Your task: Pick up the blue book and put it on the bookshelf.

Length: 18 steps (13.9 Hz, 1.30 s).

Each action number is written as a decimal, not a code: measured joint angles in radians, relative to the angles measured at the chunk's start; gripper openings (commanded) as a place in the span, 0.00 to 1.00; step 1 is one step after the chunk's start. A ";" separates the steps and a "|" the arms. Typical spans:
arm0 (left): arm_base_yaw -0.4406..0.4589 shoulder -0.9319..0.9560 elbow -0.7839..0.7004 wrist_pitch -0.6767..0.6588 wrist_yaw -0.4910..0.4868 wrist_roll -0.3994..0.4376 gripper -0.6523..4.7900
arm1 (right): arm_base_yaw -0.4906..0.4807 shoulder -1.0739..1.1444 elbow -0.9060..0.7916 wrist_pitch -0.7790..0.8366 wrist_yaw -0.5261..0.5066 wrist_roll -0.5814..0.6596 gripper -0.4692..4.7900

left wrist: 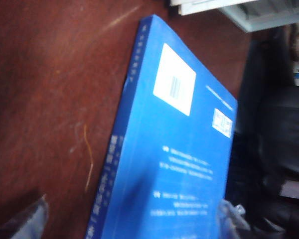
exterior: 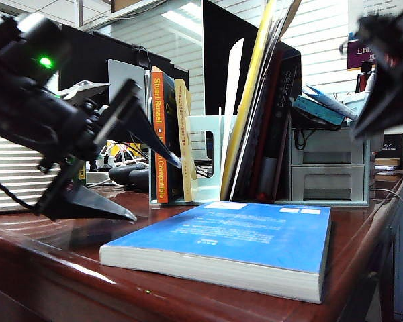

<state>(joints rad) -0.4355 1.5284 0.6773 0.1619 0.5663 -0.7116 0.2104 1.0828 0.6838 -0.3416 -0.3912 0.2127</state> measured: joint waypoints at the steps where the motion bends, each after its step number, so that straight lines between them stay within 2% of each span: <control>1: -0.011 0.010 0.000 0.003 -0.005 0.000 1.00 | 0.005 0.015 0.000 -0.027 0.005 0.000 0.08; 7: -0.061 0.048 0.006 0.014 -0.003 0.002 1.00 | 0.132 0.140 0.000 -0.079 0.058 0.025 0.08; 10: -0.060 0.048 0.006 0.012 0.010 0.002 1.00 | 0.143 0.220 0.000 -0.078 0.084 0.045 0.08; 12: -0.070 0.050 0.006 0.008 0.029 0.004 0.95 | 0.143 0.259 -0.001 -0.073 0.082 0.046 0.08; 15: -0.074 0.053 0.006 0.005 0.054 0.004 0.95 | 0.144 0.264 -0.001 -0.002 0.066 0.049 0.08; 18: -0.074 0.080 0.011 0.017 0.142 0.009 0.95 | 0.143 0.283 0.002 0.020 0.030 0.049 0.08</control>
<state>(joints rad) -0.5095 1.6089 0.6888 0.1791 0.7078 -0.7029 0.3538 1.3663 0.6853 -0.3218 -0.3614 0.2619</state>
